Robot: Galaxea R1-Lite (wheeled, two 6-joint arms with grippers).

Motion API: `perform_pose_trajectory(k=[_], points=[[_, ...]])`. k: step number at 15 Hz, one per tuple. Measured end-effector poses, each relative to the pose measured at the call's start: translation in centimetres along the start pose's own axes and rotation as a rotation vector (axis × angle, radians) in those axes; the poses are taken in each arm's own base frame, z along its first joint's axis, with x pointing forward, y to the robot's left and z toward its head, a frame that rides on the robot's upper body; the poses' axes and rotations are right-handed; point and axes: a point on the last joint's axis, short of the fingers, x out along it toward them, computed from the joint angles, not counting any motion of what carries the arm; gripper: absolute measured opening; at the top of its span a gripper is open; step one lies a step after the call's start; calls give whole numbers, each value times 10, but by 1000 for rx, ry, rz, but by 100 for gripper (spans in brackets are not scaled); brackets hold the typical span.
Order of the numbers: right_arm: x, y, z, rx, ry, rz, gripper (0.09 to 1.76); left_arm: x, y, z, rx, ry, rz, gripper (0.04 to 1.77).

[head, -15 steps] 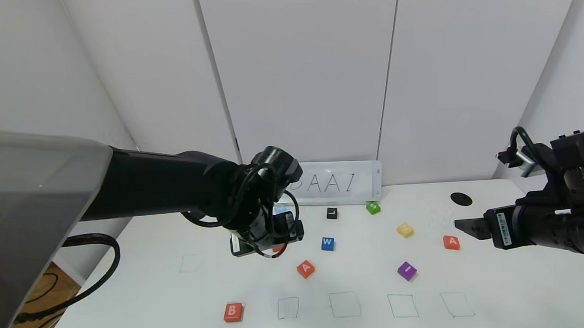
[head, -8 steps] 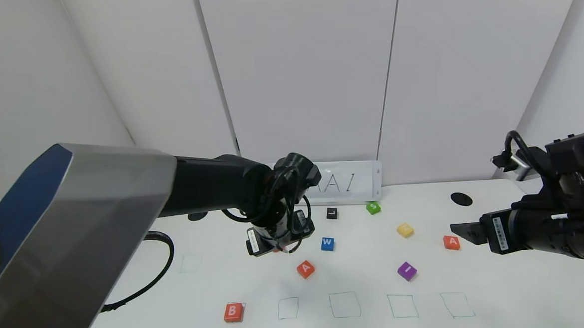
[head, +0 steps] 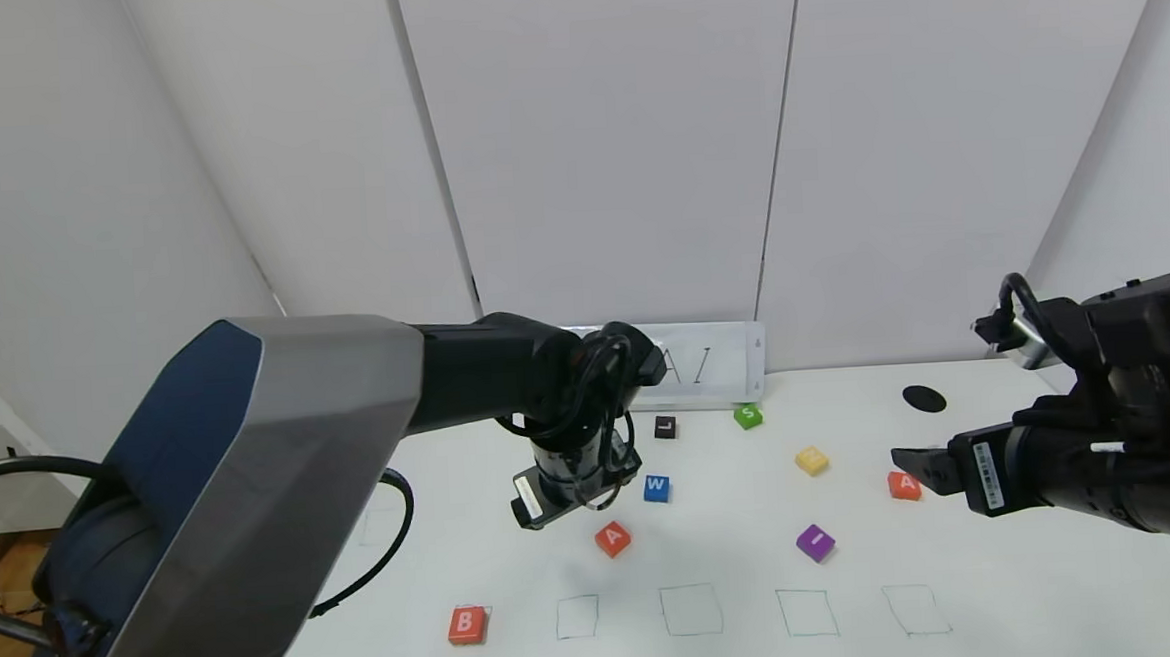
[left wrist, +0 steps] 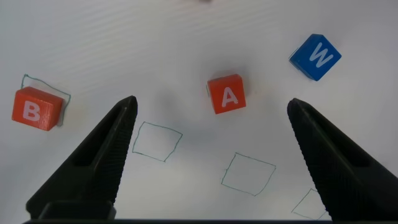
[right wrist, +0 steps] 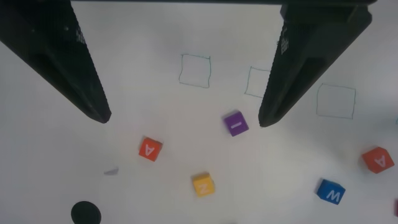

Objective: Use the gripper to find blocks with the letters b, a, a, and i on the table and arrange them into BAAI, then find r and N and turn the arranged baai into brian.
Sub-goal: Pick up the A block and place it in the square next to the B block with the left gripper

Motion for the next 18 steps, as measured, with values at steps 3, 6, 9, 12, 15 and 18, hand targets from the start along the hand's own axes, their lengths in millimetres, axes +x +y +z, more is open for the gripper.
perform_pose_trajectory(k=[3,6,9,12,15,18], points=[[-1,0,0,0,-2,1,171,5,-9,-11,-41,13,-7,172],[-2,0,0,0,-4,4,171,11,-11,-15,-91,7,3,172],[-3,0,0,-1,-7,7,171,18,-12,-18,-128,10,16,172],[-3,1,0,-2,-5,8,171,29,-12,-22,-180,-7,48,172],[-3,4,-2,-11,-2,17,171,35,-12,-25,-209,-7,60,172],[-3,5,-4,-16,1,22,171,37,-14,-27,-213,-10,53,172]])
